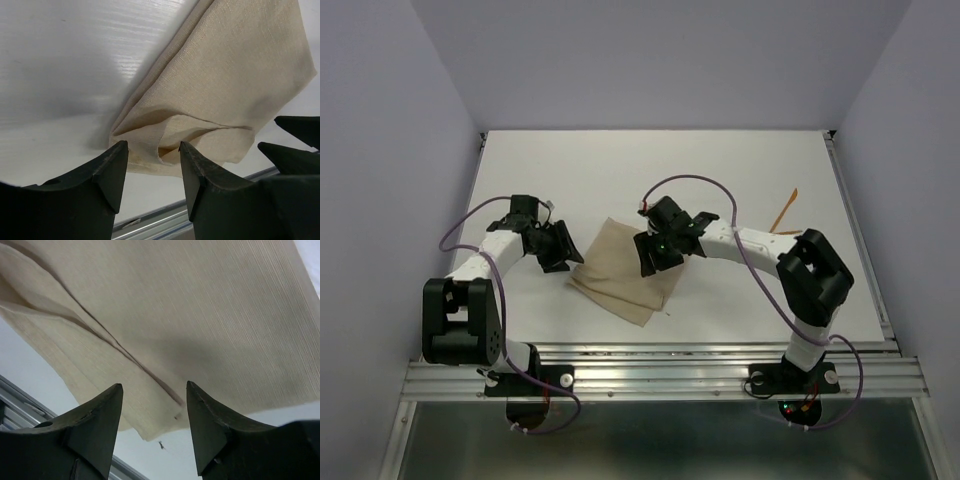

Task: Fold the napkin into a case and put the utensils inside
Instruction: Fold the lower triangle-folded napkin at the center of the board.

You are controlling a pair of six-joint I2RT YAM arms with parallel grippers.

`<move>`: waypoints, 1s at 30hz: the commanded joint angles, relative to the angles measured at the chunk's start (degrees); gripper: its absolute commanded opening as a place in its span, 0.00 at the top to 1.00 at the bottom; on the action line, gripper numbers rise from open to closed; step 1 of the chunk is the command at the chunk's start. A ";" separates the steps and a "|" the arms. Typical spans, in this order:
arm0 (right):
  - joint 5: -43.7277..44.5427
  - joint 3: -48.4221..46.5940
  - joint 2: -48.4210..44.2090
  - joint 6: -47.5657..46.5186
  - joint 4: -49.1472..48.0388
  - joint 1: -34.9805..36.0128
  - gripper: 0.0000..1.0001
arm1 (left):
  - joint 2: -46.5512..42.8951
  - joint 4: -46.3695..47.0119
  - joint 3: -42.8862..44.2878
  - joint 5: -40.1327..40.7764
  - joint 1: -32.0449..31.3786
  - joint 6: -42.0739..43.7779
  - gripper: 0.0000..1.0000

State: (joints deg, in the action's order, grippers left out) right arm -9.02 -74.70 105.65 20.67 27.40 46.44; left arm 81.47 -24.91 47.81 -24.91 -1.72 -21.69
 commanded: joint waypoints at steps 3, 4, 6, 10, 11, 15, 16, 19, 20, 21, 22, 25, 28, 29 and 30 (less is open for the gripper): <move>-1.35 8.93 -7.20 4.73 -4.01 -1.00 0.40 | -0.53 0.12 2.02 -0.58 -0.83 0.86 0.44; -1.36 9.74 -7.38 5.52 -4.28 -1.00 0.40 | -0.18 -0.05 2.11 -0.58 -1.01 1.21 0.44; -1.09 11.32 -7.65 6.05 -4.90 -1.00 0.40 | 0.35 -0.67 2.28 -0.50 -1.27 1.65 0.44; -2.06 12.12 -7.47 7.10 -6.04 -1.00 0.41 | 1.32 -1.28 2.20 0.73 -1.62 1.92 0.46; -2.67 12.29 -7.38 7.37 -6.39 -1.00 0.41 | 1.41 -1.29 2.20 0.82 -1.71 1.92 0.47; -3.64 13.26 -6.68 8.16 -8.32 -1.00 0.43 | 1.67 -1.11 1.67 0.74 -2.24 1.65 0.51; -3.73 13.35 -6.51 8.25 -8.50 -1.00 0.45 | 1.67 -1.02 1.67 0.65 -2.50 1.65 0.52; -4.34 13.26 -6.16 8.25 -8.94 -1.00 0.48 | 1.94 -1.02 1.58 0.65 -2.68 1.65 0.56; -4.69 13.17 -5.81 8.34 -8.94 -1.00 0.48 | 2.11 -0.93 1.58 0.56 -2.85 1.65 0.57; -4.78 13.26 -5.71 8.25 -9.03 -1.00 0.48 | 2.29 -0.93 1.58 0.56 -2.85 1.74 0.58; -4.78 13.43 -5.54 8.34 -9.20 -1.00 0.49 | 2.46 -1.02 1.58 0.56 -2.94 1.65 0.58; -4.78 13.79 -5.19 8.60 -9.29 -1.00 0.50 | 2.81 -0.93 1.58 0.56 -3.38 1.65 0.63; -4.87 14.40 -5.10 8.60 -9.47 -1.00 0.51 | 2.99 -0.93 1.58 0.65 -3.65 1.57 0.65; -4.87 14.58 -4.92 8.60 -9.55 -1.00 0.51 | 2.99 -0.85 1.58 0.65 -3.65 1.48 0.65; -4.78 14.67 -4.92 8.60 -9.64 -1.00 0.51 | 2.99 -0.85 1.58 0.74 -3.73 1.48 0.66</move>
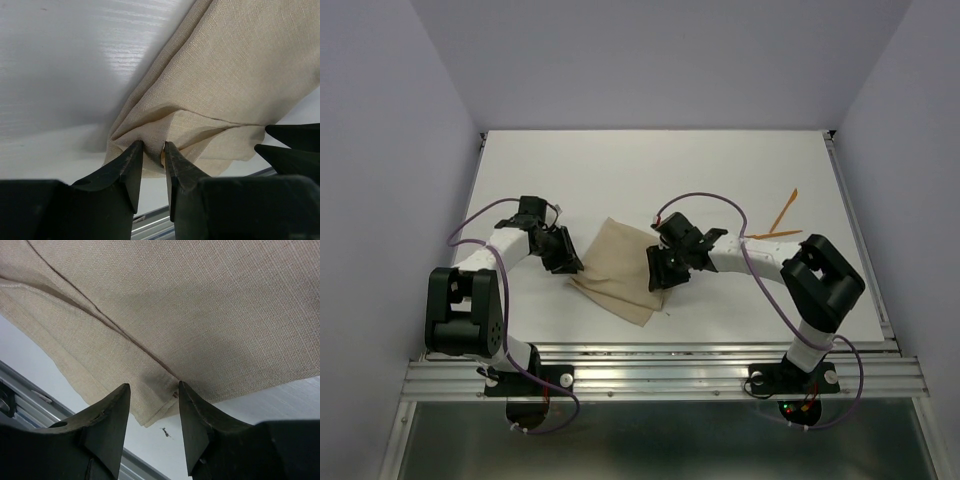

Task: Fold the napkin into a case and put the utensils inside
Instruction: Fold the lower triangle-folded napkin at the center of the board.

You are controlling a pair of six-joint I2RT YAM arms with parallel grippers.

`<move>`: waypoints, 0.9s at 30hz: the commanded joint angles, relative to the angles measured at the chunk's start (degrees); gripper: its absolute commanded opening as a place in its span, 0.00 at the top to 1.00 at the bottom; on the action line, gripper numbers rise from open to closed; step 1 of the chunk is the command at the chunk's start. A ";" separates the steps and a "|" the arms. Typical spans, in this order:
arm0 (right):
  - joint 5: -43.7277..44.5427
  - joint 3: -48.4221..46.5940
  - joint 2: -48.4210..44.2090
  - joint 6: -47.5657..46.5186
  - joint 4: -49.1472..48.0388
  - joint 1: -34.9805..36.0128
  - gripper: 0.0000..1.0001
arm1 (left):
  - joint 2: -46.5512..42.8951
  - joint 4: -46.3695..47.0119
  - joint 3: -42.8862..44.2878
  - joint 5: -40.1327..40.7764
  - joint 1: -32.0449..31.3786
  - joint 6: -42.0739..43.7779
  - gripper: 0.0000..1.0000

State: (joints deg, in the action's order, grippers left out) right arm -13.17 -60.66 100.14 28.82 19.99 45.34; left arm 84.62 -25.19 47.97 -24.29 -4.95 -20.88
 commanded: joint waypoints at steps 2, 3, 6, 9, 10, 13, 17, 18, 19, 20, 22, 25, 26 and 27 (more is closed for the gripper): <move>-0.72 1.07 0.76 0.45 -2.32 0.10 0.51 | -0.07 -0.56 1.43 0.12 -0.59 0.58 0.67; -0.98 1.25 0.93 0.45 -2.41 0.10 0.52 | 0.02 -0.56 1.52 0.12 -0.67 0.67 0.68; -1.25 1.60 0.41 0.54 -3.02 0.10 0.63 | 0.02 -0.47 1.43 0.12 -0.76 0.41 0.79; -0.55 1.60 -0.38 0.80 -3.20 0.10 0.76 | 0.11 -0.39 1.60 0.04 -0.85 0.06 0.95; -0.46 1.60 -0.47 0.80 -3.11 0.10 0.79 | 0.19 -0.30 1.78 -0.05 -0.85 -0.12 1.00; -0.80 1.51 -0.73 1.06 -3.11 0.10 0.89 | 0.20 -0.30 2.31 -0.49 -0.94 -0.30 1.00; 0.51 2.04 -1.87 1.68 -3.11 0.10 0.99 | -0.24 -0.39 2.92 -0.67 -1.20 -0.74 1.00; 1.73 2.13 -2.40 1.85 -3.20 0.10 0.99 | -0.33 -0.39 3.10 -0.67 -1.29 -0.91 1.00; 2.44 2.39 -3.27 1.94 -3.20 0.10 0.99 | -0.42 -0.30 3.36 -0.67 -1.46 -1.09 1.00; 2.97 2.48 -3.72 2.47 -3.11 0.10 0.99 | -0.33 -0.30 3.45 -0.75 -1.55 -1.35 1.00; 4.03 2.66 -4.77 2.64 -3.03 0.10 0.99 | -0.07 -0.21 4.06 -0.75 -1.82 -1.61 1.00; 4.47 2.66 -5.13 2.65 -2.94 0.10 0.99 | 0.46 -0.21 5.12 -0.93 -2.34 -2.32 1.00; 4.73 2.74 -5.21 2.82 -2.85 0.10 0.99 | 0.63 -0.21 5.47 -1.02 -2.43 -2.41 1.00; 5.34 2.83 -5.30 3.00 -2.85 0.10 0.99 | 1.16 -0.30 6.17 -0.93 -2.52 -2.49 1.00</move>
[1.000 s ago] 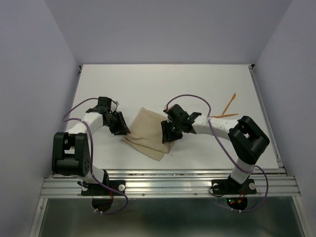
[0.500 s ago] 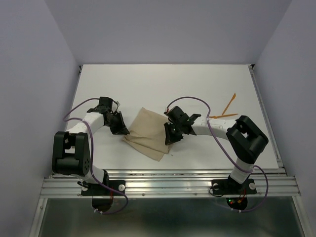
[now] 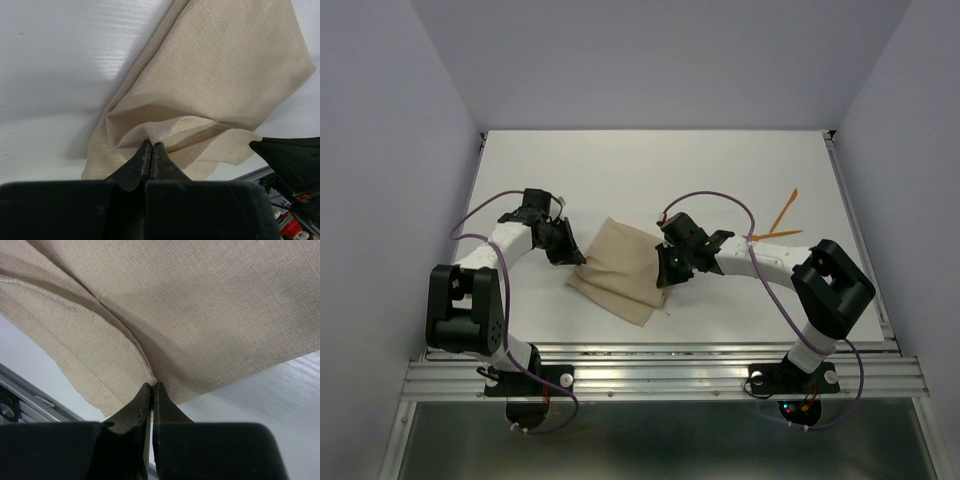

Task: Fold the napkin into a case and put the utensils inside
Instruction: Fold the lower triangle-folded napkin at the center of the board.

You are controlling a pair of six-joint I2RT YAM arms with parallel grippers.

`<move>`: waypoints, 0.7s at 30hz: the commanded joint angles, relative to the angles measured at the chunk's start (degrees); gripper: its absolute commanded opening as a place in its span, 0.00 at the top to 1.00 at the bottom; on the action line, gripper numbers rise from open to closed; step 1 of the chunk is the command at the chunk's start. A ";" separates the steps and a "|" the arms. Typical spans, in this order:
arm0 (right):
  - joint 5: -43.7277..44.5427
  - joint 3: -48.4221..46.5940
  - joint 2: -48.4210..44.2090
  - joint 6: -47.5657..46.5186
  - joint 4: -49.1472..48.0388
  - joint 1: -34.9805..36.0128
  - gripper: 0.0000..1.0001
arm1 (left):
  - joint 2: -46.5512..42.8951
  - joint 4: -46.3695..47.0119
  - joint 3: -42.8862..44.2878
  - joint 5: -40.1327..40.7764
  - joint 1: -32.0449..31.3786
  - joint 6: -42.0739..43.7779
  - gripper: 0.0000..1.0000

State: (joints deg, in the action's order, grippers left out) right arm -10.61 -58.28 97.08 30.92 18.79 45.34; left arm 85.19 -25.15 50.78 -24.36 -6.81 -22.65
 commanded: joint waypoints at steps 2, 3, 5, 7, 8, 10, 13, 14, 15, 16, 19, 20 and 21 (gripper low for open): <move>3.75 0.62 -2.77 1.25 -1.47 0.10 0.99 | 1.12 -0.52 4.14 -0.78 -1.01 -0.90 1.00; 4.54 0.71 -2.94 1.34 -1.38 0.10 0.99 | 1.38 -0.60 4.50 -0.78 -1.10 -0.99 1.00; 5.07 0.80 -3.21 1.43 -1.38 0.10 0.99 | 2.17 -0.78 5.73 -0.51 -1.37 -1.43 1.00; 6.04 0.98 -3.47 1.60 -1.30 0.10 0.99 | 2.96 -0.78 6.95 -0.51 -1.63 -1.69 1.00; 6.48 1.06 -3.65 1.78 -1.30 0.10 0.99 | 3.31 -0.87 7.31 -0.34 -1.72 -1.78 1.00; 7.09 1.15 -3.65 1.87 -1.21 0.10 0.99 | 4.46 -1.04 8.36 0.19 -1.80 -1.78 1.00; 7.89 1.33 -3.56 2.04 -1.21 0.10 0.99 | 5.95 -1.05 8.89 0.72 -1.80 -1.78 1.00; 8.23 1.50 -3.56 2.22 -1.21 0.10 0.99 | 6.30 -0.87 9.07 0.80 -1.80 -1.78 1.00; 8.93 1.68 -3.47 2.31 -1.21 0.10 0.99 | 7.18 -0.96 9.33 0.89 -1.80 -1.69 1.00; 9.20 1.68 -3.56 2.39 -1.21 0.10 0.99 | 7.53 -0.78 9.51 0.89 -1.80 -1.69 1.00; 9.47 2.03 -3.39 2.57 -1.21 0.10 0.99 | 8.59 -0.78 10.03 1.33 -1.89 -1.69 1.00; 9.47 2.03 -3.13 2.57 -1.21 0.10 0.99 | 8.77 -0.78 10.30 1.33 -1.98 -1.69 1.00; 9.64 2.21 -3.04 2.66 -1.21 0.10 0.99 | 9.12 -0.78 10.56 1.42 -1.98 -1.69 1.00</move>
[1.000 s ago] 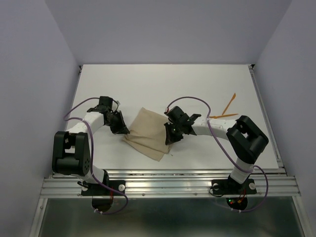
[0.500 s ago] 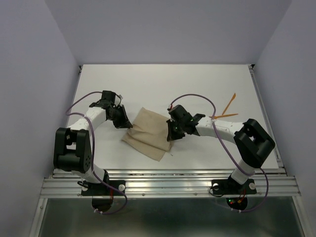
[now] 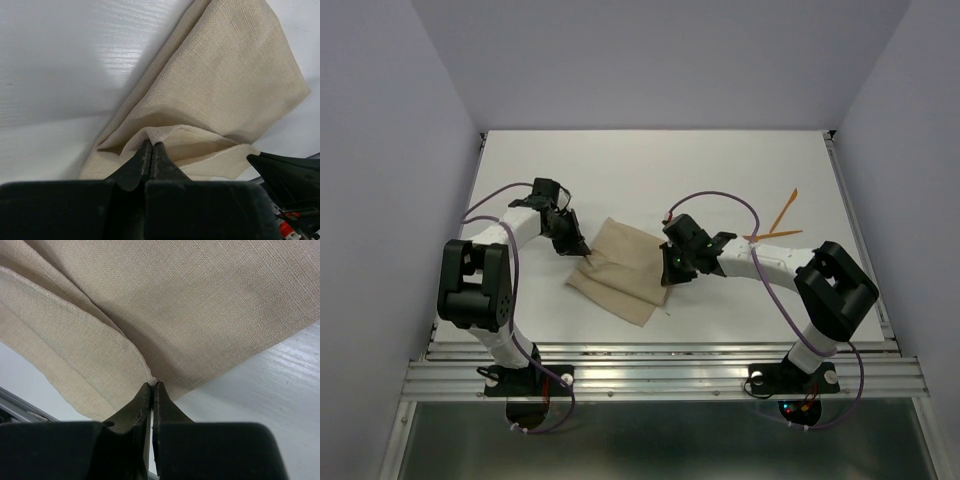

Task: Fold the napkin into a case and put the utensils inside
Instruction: Fold the lower triangle-folded napkin at the center of the board.

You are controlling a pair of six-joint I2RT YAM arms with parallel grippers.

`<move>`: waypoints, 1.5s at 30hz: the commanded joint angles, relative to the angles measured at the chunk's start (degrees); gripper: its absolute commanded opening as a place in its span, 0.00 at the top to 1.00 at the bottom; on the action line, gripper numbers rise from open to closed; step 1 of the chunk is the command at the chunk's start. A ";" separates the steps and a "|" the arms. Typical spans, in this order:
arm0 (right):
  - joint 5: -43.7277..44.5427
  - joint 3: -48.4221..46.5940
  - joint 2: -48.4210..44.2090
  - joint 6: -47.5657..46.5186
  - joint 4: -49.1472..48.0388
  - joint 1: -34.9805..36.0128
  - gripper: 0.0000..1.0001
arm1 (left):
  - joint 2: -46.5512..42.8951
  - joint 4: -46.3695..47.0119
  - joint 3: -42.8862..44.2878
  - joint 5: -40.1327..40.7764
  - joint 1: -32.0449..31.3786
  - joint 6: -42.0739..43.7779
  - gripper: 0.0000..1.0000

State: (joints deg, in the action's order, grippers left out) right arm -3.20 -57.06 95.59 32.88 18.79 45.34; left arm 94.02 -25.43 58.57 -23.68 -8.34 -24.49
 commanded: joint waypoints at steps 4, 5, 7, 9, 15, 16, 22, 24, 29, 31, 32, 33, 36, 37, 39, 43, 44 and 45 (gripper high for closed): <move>2.94 1.42 -1.55 0.78 -1.29 0.10 0.99 | 0.81 -0.50 3.57 1.97 -0.71 0.14 1.00; 2.94 1.60 -1.46 0.78 -1.21 0.10 0.99 | 0.99 -0.67 3.75 2.06 -0.89 0.14 1.00; 2.24 1.60 -1.20 0.69 -1.21 0.10 0.99 | 1.61 -0.94 4.19 2.41 -1.06 0.32 1.00; 1.80 1.69 -1.11 0.43 -1.29 0.10 0.99 | 1.78 -1.55 4.36 3.37 -1.15 0.50 0.99; 0.65 1.77 -1.02 -0.01 -1.38 0.10 0.99 | -0.32 -2.52 4.63 4.34 -1.24 0.15 0.69; 0.48 1.86 -1.20 -0.36 -1.38 0.10 0.99 | -1.28 -3.21 5.24 4.78 -1.33 0.06 0.61; -0.14 1.78 -1.28 -0.72 -1.56 0.10 0.99 | -5.85 -5.42 7.35 9.44 -1.50 -0.73 0.54; 0.04 1.86 -1.20 -0.63 -1.56 0.10 0.99 | -6.65 -6.21 7.27 11.10 -1.68 -0.73 0.55; 0.48 2.04 -1.55 -0.19 -1.65 0.10 0.99 | -9.81 -6.56 4.46 13.40 -2.65 0.23 0.85; 0.65 2.04 -1.55 -0.10 -1.65 0.10 0.99 | -10.34 -5.78 2.62 11.39 -3.26 1.02 0.99; 0.65 2.04 -1.55 -0.10 -1.56 0.10 0.99 | -10.26 -4.99 2.08 9.46 -3.52 1.46 1.00; 0.74 2.04 -1.37 -0.10 -1.65 0.10 0.99 | -9.74 -4.37 1.21 8.75 -4.22 1.55 1.00; 0.83 1.86 -1.20 -0.01 -1.65 0.10 0.99 | -7.89 -2.52 0.67 7.25 -5.63 1.03 1.00; 0.83 1.69 -1.11 -0.01 -1.56 0.10 0.99 | -7.54 -1.91 0.59 6.55 -6.42 0.94 1.00; 0.65 1.51 -0.93 -0.01 -1.56 0.10 0.99 | -6.83 0.46 0.50 3.65 -7.21 0.67 1.00; 0.65 1.33 -0.93 -0.10 -1.65 0.10 0.99 | -3.15 1.96 1.20 3.64 -8.80 0.41 1.00; 0.65 1.33 -1.02 -0.10 -1.56 0.10 0.99 | -2.36 2.31 1.20 4.16 -8.80 0.23 1.00; 0.65 1.33 -1.20 -0.10 -1.56 0.10 0.99 | -0.61 2.14 1.72 6.26 -8.80 0.15 1.00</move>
State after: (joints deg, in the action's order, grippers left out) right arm -2.98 -55.40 95.59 32.82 18.52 45.34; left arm 90.04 -25.19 59.48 -18.68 -16.82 -24.36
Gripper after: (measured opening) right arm 0.040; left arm 0.019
